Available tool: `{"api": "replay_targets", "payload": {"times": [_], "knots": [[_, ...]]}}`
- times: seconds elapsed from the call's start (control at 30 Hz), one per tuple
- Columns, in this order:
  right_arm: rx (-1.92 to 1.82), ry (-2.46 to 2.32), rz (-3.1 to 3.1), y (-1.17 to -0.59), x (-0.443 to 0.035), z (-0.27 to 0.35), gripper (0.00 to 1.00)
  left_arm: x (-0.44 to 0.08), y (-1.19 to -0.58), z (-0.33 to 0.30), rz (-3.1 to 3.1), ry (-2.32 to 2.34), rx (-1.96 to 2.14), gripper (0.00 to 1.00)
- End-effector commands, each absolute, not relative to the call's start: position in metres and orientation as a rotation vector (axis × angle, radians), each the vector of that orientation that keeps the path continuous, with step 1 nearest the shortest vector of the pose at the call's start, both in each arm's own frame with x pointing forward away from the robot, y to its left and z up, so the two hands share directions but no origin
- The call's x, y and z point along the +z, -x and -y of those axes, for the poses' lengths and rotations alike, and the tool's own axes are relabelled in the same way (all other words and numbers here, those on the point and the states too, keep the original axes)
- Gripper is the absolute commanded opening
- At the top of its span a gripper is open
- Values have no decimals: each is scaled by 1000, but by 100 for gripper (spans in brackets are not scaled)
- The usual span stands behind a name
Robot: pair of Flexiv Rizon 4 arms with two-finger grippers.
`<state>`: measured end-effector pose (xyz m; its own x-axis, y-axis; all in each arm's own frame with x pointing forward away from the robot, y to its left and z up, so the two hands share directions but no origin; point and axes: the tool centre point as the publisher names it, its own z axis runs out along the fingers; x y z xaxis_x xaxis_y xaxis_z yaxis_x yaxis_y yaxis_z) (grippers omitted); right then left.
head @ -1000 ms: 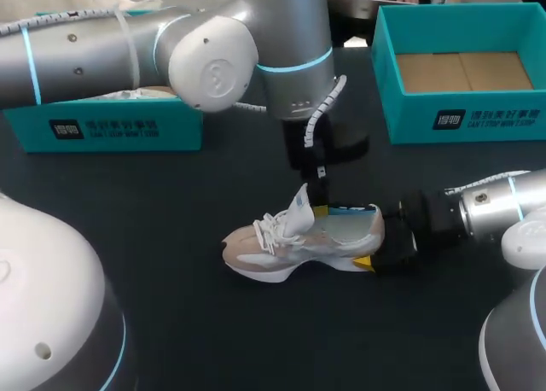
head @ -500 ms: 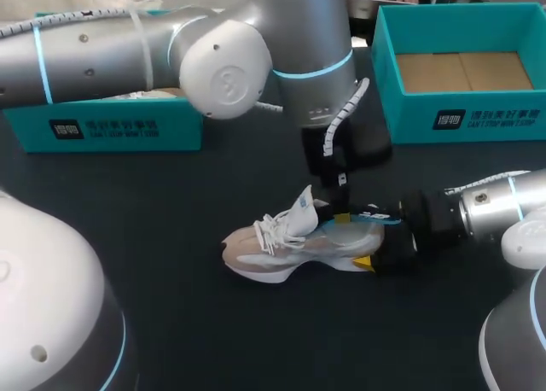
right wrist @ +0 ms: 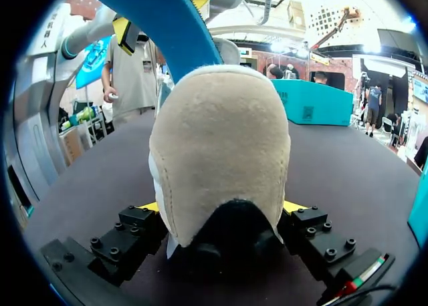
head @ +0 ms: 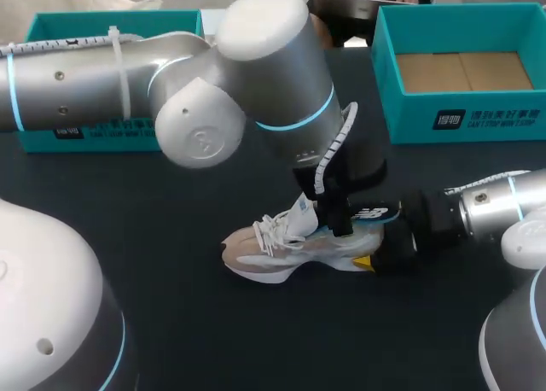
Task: Take the shoe out of the shoebox, open the shoe tongue, remove and reinsert the insole, then place the shoe into the shoebox
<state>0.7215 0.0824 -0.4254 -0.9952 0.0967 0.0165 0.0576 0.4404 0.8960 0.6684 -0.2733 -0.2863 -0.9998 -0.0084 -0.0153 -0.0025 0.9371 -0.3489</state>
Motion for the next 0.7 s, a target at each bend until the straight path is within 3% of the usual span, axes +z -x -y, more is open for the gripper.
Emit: {"api": "replay_targets", "payload": {"times": [0.03,0.6,0.63,0.7], "knots": [[1632,-143,-2638,-723,-429,-85,0,-292,-661,266,-2972,-21,-700,47],[1632,-143,-2638,-723,-429,-85,0,-296,-673,282,-2645,-207,-889,39],[1632,-143,-2638,-723,-429,-85,0,-297,-675,282,-2628,-206,-887,35],[1632,-143,-2638,-723,-429,-85,0,-300,-678,283,-2614,-202,-872,0]]}}
